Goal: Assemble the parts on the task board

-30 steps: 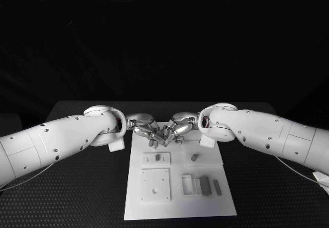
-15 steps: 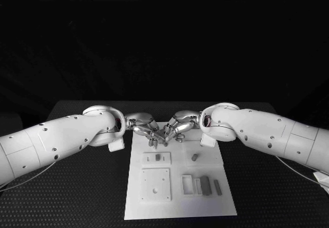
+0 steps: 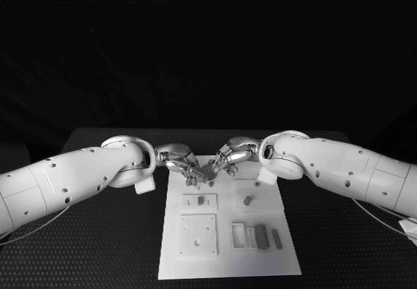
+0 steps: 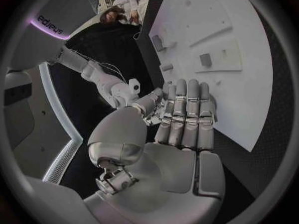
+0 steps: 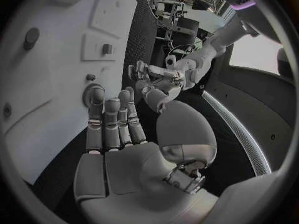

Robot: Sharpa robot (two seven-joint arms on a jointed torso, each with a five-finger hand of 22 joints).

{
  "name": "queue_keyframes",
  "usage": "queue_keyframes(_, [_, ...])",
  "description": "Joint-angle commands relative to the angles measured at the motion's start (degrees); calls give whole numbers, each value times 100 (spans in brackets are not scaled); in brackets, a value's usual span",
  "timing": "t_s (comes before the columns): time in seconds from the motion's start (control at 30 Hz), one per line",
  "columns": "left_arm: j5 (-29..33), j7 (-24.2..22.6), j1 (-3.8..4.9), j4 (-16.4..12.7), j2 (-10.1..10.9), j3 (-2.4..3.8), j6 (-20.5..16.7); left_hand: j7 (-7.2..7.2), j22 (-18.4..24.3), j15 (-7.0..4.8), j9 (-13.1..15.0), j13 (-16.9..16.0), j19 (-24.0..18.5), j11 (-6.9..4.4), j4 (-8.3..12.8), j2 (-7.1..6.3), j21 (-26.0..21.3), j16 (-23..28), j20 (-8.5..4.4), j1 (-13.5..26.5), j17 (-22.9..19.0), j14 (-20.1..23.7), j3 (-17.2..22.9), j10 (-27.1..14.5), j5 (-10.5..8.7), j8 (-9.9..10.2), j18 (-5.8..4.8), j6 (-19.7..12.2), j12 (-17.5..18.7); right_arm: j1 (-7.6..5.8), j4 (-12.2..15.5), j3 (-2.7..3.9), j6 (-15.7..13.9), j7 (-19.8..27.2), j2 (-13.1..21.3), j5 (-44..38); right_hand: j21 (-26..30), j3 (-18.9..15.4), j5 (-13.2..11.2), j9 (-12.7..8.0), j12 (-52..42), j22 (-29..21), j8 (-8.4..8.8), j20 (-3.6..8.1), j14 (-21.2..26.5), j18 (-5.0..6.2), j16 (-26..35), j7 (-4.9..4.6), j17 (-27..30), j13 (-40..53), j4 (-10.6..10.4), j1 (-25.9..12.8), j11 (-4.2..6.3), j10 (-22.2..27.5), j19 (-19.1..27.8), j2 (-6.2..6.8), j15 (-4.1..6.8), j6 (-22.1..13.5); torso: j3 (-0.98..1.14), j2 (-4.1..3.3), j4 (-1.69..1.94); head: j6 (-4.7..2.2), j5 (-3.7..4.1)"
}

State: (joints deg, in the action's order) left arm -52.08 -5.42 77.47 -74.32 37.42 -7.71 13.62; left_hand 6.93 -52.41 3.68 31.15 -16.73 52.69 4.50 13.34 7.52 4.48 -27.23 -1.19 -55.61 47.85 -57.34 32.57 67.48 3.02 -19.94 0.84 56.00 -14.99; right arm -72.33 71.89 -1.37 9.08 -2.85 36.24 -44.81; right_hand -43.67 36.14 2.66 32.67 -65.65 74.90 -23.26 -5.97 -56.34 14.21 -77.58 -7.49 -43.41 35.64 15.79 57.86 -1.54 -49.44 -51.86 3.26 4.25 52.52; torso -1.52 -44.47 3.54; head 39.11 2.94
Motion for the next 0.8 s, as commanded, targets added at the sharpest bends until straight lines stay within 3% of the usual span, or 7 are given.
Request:
queue_keyframes(0.03, [268,207,4,-63,66,-21,-578,-70,-23,-9,22,-16,51,-12,4,-37,37,-15,-14,4,20,-53,41,59,2,0,-84,125,-35,0,-16,2,-302,90,38,228,39,17,20,-7,31,60,45,-3,50,79,37,-13,11,-11,-28,-16,-19,56,58,72,-15,-45,0,1,3,-10,-22])
queue_keyframes(0.2, [360,974,4,-333,269,-125,-1153,-42,-76,-33,44,-52,84,-30,16,-50,59,-27,-35,36,64,-101,70,104,-3,-2,-84,146,-55,0,-152,3,-789,252,103,406,49,21,20,-9,36,60,61,-12,65,79,49,-22,18,-17,-35,-24,-30,71,72,79,-26,-57,11,2,-7,-12,-74])
queue_keyframes(0.33, [268,1521,4,-625,469,-282,-1910,-45,-118,-43,59,-72,95,-40,41,-65,73,-27,-45,40,90,-121,92,124,-2,-3,-84,160,-61,0,-338,33,-1120,417,172,470,56,27,20,-9,38,61,73,-15,72,79,58,-29,24,-21,-22,-15,-36,78,81,95,-33,-65,14,16,2,22,-92])
queue_keyframes(0.5, [379,1910,3,-965,718,-461,-2379,-60,-204,-77,90,-124,150,-75,41,-98,114,-45,-83,76,145,-202,125,198,-3,-11,-84,200,-93,-5,-663,140,-1283,512,219,473,61,32,20,-7,39,62,79,-18,77,79,65,-31,29,-24,-1,0,-40,82,89,107,-38,-64,15,34,11,55,-110])
queue_keyframes(0.6, [388,2071,3,-1196,836,-590,-2602,-66,-255,-105,107,-168,199,-106,43,-118,142,-68,-113,98,185,-270,141,262,-3,-8,-84,214,-129,-19,-921,157,-1363,582,211,475,64,34,20,-6,40,63,84,-20,80,79,69,-32,32,-27,9,7,-41,84,94,114,-40,-66,18,41,9,68,-125])
queue_keyframes(0.63, [388,2138,3,-1260,856,-615,-2692,-68,-280,-122,113,-196,230,-125,49,-118,161,-94,-132,106,207,-306,142,299,-5,-6,-84,221,-156,-19,-992,162,-1401,605,207,486,65,33,19,-7,41,63,86,-21,82,79,71,-33,33,-28,10,6,-42,85,96,117,-41,-68,19,45,9,77,-128])
queue_keyframes(0.8, [346,2629,-41,-1611,939,-616,-3567,-102,-553,-301,152,-511,491,-308,108,-156,378,-521,-304,133,392,-548,137,571,2,-2,-75,302,-523,-26,-1345,177,-1515,679,171,517,69,34,20,-7,44,63,93,-24,87,79,76,-36,37,-32,18,10,-45,89,103,121,-44,-72,28,43,11,114,-153])
